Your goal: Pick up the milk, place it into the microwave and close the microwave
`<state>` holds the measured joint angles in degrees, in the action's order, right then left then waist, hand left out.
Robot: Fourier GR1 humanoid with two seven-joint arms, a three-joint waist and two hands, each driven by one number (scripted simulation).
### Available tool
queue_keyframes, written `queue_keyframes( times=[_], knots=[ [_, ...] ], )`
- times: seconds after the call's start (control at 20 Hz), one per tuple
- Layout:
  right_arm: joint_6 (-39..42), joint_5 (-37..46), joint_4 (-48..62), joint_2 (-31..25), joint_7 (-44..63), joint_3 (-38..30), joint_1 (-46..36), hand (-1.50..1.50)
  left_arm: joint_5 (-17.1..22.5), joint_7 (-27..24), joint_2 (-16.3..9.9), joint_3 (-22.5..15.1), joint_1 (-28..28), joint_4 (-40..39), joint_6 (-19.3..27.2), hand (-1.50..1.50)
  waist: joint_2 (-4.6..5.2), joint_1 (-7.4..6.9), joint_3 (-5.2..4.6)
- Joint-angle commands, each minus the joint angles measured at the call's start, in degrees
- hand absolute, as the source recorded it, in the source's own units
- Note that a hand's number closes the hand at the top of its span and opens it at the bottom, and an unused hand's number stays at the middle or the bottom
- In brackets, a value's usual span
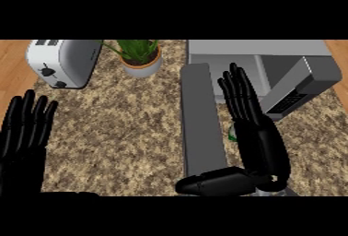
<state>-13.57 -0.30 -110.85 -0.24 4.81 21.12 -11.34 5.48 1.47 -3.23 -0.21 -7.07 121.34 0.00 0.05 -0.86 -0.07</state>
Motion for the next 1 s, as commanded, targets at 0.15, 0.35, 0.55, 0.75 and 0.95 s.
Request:
queue_keyframes(
  times=[0.15,0.35,0.55,0.75,0.95],
  knots=[
    [-8.1,2.0,3.3,0.2,-2.5,6.0,-0.9,-1.50,0.4,1.0,1.7,-1.1,-5.4,4.7,-0.2,-1.50,-0.10,0.55,0.07],
    [-8.8,6.0,1.4,0.2,1.6,2.4,-1.2,-1.50,2.6,0.0,1.1,0.3,-8.8,5.4,-2.5,-1.50,-0.13,0.58,0.05],
    [-11.6,7.3,4.2,0.2,2.1,1.4,-2.4,-1.50,4.8,-4.9,1.0,2.1,-11.8,3.9,-5.6,-1.50,-0.11,0.49,0.04],
    [-8.0,3.5,11.0,-0.3,-3.5,-5.0,-2.6,-1.50,6.9,-7.2,0.5,4.6,-14.7,4.0,-8.1,-1.50,-0.05,0.35,0.06],
    [-6.5,2.1,6.6,-1.5,-2.6,-4.6,3.3,-1.50,4.9,-9.8,1.8,3.9,-16.7,3.1,-9.7,-1.50,-0.11,0.65,0.06]
  ],
)
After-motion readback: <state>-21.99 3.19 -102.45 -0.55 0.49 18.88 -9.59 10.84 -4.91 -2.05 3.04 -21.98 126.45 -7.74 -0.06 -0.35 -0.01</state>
